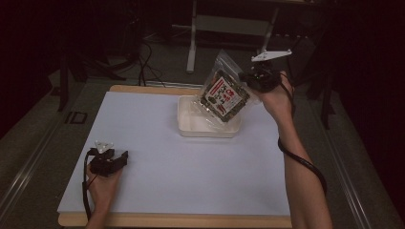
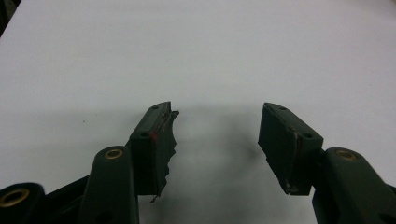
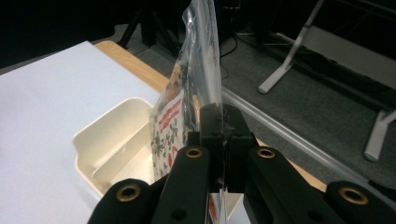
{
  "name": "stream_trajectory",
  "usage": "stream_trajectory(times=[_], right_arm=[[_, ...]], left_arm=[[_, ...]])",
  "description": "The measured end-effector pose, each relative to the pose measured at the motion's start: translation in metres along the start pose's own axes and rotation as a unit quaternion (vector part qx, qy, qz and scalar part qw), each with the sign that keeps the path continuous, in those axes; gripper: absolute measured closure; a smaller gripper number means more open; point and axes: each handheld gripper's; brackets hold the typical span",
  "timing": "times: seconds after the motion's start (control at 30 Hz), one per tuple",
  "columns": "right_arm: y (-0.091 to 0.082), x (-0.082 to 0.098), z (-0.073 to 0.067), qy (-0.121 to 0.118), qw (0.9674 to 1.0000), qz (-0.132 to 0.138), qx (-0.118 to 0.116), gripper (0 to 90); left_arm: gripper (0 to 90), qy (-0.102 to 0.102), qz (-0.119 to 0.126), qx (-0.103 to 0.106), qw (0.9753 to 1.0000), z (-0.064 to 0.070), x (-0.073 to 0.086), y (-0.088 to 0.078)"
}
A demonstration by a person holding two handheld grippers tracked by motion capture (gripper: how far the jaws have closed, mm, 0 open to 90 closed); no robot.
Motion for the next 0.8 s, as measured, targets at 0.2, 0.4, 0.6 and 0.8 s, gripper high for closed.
stream_trajectory(times=[0.2,0.4,0.6,0.8], right_arm=[[0.001,-0.001,-0.003,-0.007,0.9999,0.003,0.007,89.2],[0.011,0.004,-0.014,-0.033,0.9995,-0.005,0.0,88.9],[0.025,0.008,-0.022,-0.053,0.998,-0.032,0.008,88.2],[0.032,0.007,-0.022,-0.037,0.9983,-0.044,0.012,87.3]], left_arm=[[45.0,0.001,0.0,0.0,1.0,0.0,0.0,0.0],[45.0,0.0,0.0,0.0,1.0,0.0,0.0,0.0],[44.9,-0.002,0.0,0.001,1.0,0.0,0.0,0.0],[44.8,-0.002,0.0,0.001,1.0,0.0,0.0,0.0]])
Point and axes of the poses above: each handheld gripper's, and its own axes: y roughly forward along the jaws, x roughly out of its underside, z roughly to its right, and after that the axes turned 3 degrees about x, right-handed
